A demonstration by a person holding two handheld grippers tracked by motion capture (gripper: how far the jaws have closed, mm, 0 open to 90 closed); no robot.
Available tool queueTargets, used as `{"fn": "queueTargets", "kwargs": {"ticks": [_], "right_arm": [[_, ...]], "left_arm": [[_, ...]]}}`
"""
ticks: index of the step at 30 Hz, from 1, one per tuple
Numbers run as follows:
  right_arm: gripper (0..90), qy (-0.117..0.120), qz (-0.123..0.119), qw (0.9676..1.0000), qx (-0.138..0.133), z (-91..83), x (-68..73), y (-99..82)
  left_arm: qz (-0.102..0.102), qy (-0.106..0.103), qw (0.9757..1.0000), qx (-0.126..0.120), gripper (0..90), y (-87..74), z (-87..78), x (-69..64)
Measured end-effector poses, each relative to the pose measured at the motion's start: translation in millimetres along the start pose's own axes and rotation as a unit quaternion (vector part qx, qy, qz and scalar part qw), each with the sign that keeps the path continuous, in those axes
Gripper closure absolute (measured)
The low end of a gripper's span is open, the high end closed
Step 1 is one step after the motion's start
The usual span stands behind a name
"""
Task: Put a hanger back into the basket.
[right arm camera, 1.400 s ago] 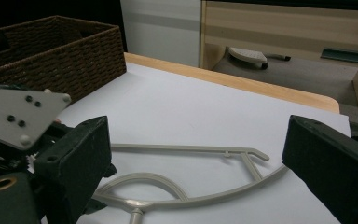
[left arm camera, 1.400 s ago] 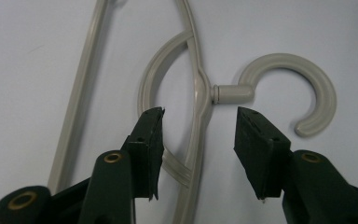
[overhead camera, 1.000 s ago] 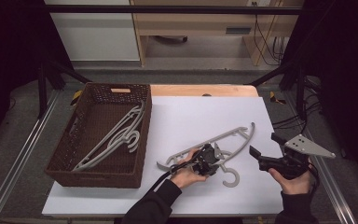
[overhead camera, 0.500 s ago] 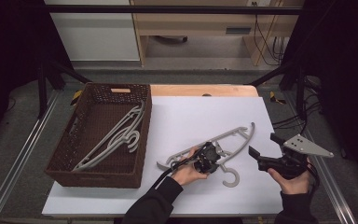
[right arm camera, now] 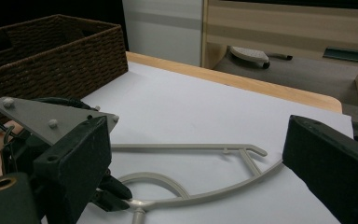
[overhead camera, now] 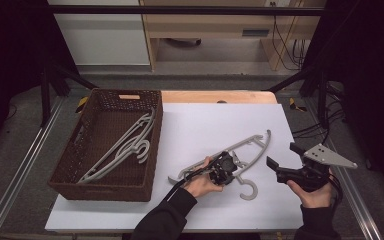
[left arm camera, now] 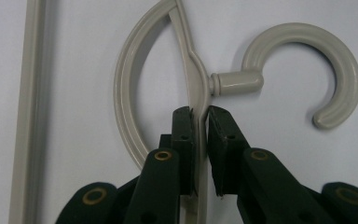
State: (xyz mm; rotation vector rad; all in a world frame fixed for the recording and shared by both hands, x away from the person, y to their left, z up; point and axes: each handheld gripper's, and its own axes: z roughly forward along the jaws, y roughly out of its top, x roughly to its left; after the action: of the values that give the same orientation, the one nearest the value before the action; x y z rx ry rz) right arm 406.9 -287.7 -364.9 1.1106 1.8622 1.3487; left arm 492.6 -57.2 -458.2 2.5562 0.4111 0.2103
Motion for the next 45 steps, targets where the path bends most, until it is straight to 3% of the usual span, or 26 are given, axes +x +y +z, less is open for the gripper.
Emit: {"fn": "queueTargets", "kwargs": {"ticks": [6, 14, 23, 24, 27, 39, 45], "right_arm": [[8.0, 0.000, 0.001, 1.0000, 0.001, 0.6, 0.5, -0.1], [8.0, 0.001, 0.001, 1.0000, 0.000, 0.3, 0.6, 0.1], [8.0, 0.001, 0.000, 1.0000, 0.000, 0.4, 0.6, 0.2], [8.0, 0.001, 0.000, 1.0000, 0.000, 0.6, 0.7, 0.2], [8.0, 0.002, 0.000, 1.0000, 0.000, 0.4, 1.1, 0.4], [7.9, 0.001, 0.001, 1.0000, -0.001, -0.6, -0.1, 0.5], [7.9, 0.000, 0.002, 1.0000, -0.003, -1.9, -1.5, 0.5]], "left_arm": [[-0.006, 0.000, 1.0000, 0.004, 82.5, 0.2, -4.3, -0.5], [0.004, 0.005, 0.9999, 0.011, 81.5, 0.1, -2.8, -2.0], [0.013, 0.007, 0.9985, 0.052, 77.0, 5.9, -1.1, -1.9], [0.006, 0.002, 0.9985, 0.055, 77.1, 6.5, -0.9, -1.2], [-0.002, -0.007, 0.9985, 0.054, 79.5, 6.1, -0.8, 0.8], [0.006, 0.008, 0.9988, 0.049, 82.0, 5.8, -2.4, -2.5], [-0.002, -0.002, 0.9997, 0.025, 82.2, 7.7, -18.7, 0.4]]}}
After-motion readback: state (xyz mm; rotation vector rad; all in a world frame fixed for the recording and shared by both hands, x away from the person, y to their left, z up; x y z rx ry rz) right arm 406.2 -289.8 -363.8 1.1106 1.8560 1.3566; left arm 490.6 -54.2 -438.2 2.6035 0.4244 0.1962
